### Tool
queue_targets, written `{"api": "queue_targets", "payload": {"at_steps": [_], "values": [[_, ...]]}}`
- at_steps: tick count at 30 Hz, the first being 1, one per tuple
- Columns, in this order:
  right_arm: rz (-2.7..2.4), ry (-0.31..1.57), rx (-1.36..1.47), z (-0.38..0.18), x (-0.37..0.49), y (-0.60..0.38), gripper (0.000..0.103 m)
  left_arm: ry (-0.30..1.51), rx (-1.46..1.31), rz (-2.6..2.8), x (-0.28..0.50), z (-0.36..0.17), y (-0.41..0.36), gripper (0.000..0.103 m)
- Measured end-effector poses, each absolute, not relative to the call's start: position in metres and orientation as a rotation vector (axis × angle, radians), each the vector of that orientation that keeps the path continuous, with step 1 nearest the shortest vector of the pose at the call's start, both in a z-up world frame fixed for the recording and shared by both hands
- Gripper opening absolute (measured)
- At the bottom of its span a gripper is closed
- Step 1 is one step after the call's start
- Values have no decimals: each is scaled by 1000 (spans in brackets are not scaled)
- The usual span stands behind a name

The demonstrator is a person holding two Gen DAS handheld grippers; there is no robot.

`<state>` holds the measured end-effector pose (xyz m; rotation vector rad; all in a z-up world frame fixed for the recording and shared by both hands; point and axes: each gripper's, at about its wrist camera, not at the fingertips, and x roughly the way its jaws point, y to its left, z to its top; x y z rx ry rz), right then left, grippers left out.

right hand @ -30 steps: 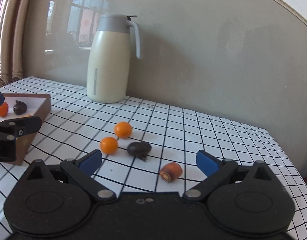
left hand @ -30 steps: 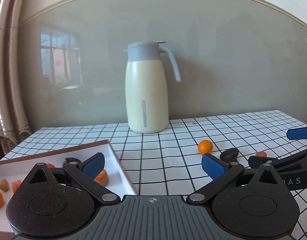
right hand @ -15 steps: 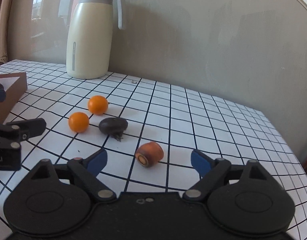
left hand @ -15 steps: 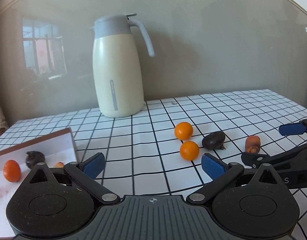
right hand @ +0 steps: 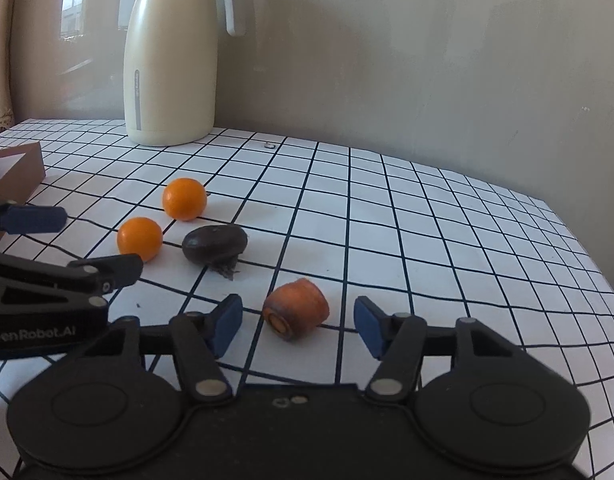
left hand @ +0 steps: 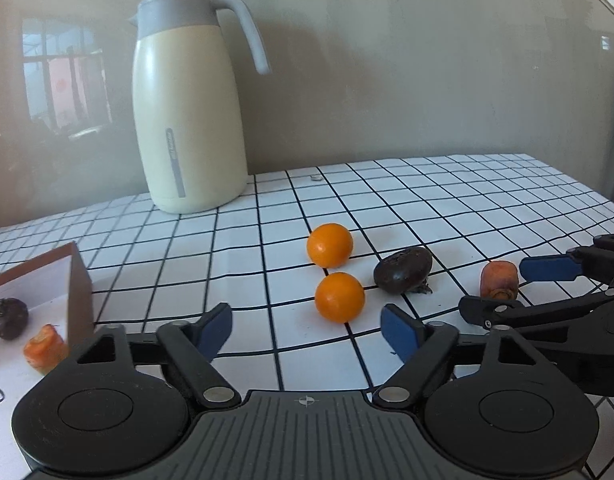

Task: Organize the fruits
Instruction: 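Grasp a mandarin with the left tool while the right tool grasps a brown chestnut, then carry the mandarin and chestnut with both tools over the white tray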

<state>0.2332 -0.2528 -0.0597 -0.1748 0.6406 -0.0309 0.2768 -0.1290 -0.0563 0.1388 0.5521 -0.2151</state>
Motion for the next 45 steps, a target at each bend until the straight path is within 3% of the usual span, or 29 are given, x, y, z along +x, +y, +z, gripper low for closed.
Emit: {"api": "queue_targets", "payload": {"at_steps": [5,7,10,15,45], "values": [[-29,647,-159,-57,233,-264,41,579,149,-224,291,-59,-141,70],[-34,650,-156,-56,232,-269,32,591,159,-228,294,-60,-148,68],[-17,657,-133,-55,230,-276,30,607,174,-233,298,-61,-157,62],[-8,650,-97,-54,226,-279,25,600,176,-247,300,-60,-167,31],[-9,500,-139,-7,179,-237,25,457,169,-235,213,-5,-113,31]]}}
